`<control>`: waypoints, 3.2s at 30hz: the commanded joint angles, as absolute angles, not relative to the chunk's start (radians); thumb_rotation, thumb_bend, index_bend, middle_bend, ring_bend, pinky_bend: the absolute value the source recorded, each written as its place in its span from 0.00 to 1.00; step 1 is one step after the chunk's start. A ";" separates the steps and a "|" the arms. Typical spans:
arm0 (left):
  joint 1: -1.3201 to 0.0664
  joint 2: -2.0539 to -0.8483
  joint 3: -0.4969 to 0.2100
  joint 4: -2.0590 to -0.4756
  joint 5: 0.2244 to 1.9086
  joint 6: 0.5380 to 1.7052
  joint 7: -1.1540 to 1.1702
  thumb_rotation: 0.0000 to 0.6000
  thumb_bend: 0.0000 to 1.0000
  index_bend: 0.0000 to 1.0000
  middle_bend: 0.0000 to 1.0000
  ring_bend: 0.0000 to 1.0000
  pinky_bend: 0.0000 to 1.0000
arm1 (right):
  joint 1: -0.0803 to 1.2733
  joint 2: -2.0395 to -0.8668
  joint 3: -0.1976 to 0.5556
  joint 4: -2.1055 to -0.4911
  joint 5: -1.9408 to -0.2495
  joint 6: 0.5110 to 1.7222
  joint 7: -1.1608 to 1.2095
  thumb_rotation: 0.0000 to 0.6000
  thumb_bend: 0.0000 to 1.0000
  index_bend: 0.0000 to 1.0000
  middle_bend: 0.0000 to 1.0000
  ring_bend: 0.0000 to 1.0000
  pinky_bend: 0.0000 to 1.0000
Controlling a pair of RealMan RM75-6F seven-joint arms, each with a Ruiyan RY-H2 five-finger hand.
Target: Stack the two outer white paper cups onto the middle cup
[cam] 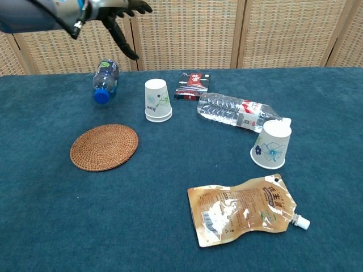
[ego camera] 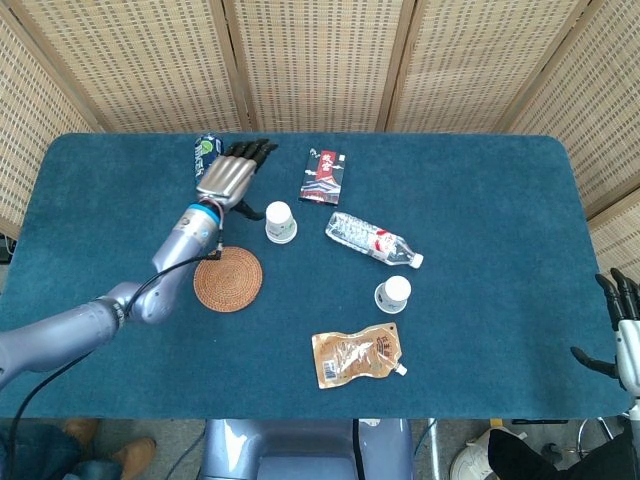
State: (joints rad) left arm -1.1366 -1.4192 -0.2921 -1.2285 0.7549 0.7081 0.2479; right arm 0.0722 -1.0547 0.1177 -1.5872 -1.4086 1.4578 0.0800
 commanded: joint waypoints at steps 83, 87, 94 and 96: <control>-0.293 -0.995 -0.116 -1.900 1.174 1.362 0.159 1.00 0.00 0.00 0.00 0.00 0.00 | 0.809 -1.280 0.213 -1.530 -1.364 0.831 -0.070 1.00 0.48 0.51 0.53 0.50 0.52; -0.297 -0.990 -0.122 -1.895 1.168 1.340 0.148 1.00 0.00 0.00 0.00 0.00 0.00 | 0.880 -1.251 0.304 -1.585 -1.229 0.797 -0.184 1.00 0.49 0.51 0.53 0.50 0.52; -0.308 -0.987 -0.132 -1.882 1.147 1.303 0.136 1.00 0.00 0.00 0.00 0.00 0.00 | 1.033 -1.296 0.383 -1.538 -0.929 0.740 -0.372 1.00 0.51 0.51 0.53 0.50 0.52; -0.312 -0.986 -0.134 -1.878 1.137 1.289 0.133 1.00 0.00 0.00 0.00 0.00 0.00 | 1.092 -1.325 0.391 -1.506 -0.824 0.734 -0.432 1.00 0.51 0.51 0.53 0.50 0.52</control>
